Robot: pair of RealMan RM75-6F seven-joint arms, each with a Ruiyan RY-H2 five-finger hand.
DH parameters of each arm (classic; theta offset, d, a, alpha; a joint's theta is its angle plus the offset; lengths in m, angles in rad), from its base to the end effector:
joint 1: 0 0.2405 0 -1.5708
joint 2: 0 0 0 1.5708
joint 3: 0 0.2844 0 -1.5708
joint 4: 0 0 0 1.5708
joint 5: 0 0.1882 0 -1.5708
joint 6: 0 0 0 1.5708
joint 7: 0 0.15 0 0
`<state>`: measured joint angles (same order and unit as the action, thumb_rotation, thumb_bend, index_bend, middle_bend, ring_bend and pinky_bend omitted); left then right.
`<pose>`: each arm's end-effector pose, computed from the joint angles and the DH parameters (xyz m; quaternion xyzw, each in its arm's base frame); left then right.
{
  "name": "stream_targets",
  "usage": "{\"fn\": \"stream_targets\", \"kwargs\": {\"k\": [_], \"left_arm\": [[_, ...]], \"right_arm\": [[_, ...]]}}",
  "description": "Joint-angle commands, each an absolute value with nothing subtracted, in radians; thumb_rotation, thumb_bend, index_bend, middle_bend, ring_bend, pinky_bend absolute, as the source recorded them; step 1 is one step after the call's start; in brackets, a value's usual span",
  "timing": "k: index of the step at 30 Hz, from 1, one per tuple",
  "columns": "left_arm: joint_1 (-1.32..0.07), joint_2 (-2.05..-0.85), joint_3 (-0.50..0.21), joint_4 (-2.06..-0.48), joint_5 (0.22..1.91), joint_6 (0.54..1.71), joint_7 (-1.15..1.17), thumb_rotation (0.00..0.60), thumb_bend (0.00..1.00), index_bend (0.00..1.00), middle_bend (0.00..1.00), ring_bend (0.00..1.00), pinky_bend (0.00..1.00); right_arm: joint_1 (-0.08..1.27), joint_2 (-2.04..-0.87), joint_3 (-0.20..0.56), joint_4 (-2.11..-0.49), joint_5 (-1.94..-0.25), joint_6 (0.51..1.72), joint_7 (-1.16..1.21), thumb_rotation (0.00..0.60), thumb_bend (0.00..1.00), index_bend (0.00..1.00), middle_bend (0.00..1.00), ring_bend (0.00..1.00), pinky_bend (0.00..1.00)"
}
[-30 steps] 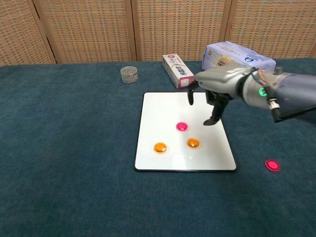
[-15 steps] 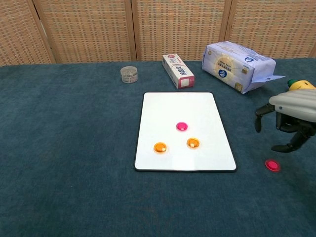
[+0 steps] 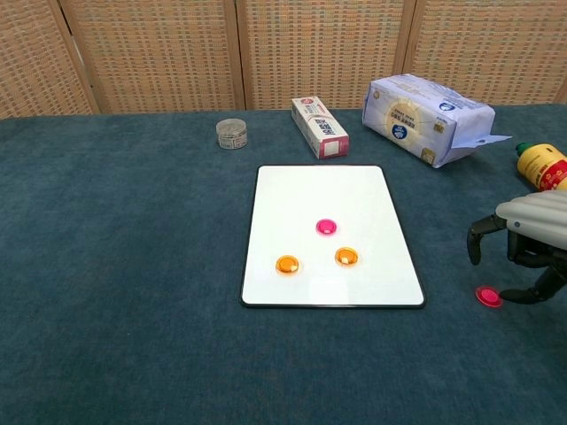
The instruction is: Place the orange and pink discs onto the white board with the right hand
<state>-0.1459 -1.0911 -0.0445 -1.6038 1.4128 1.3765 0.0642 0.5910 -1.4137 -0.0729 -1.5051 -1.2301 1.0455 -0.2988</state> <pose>-0.3375 0.2061 0.1918 -0.6174 -0.3915 -0.3310 0.5966 -0.2603 -0.2988 0.0295 0.7772 -0.3704 0.2698 0.4312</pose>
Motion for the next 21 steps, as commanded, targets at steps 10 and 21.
{"fn": "stream_targets", "kwargs": {"k": [10,21], "left_arm": [[-0.147,-1.092,-0.046,-1.604,1.41,1.373,0.066,0.6,0.0,0.0,0.0,0.0,0.0],[-0.147,-1.091,-0.045,-1.603,1.411,1.373,0.062,0.6,0.0,0.0,0.0,0.0,0.0]], "right_arm": [[0.57,-1.437,-0.06,-1.478,-1.248,1.025,-0.3,0.6,0.31,0.41,0.97,0.95,1.0],[0.558,-1.454,-0.05,-1.46,-1.257,1.002,-0.304,0.6,0.31,0.41,0.97,0.95,1.0]]}}
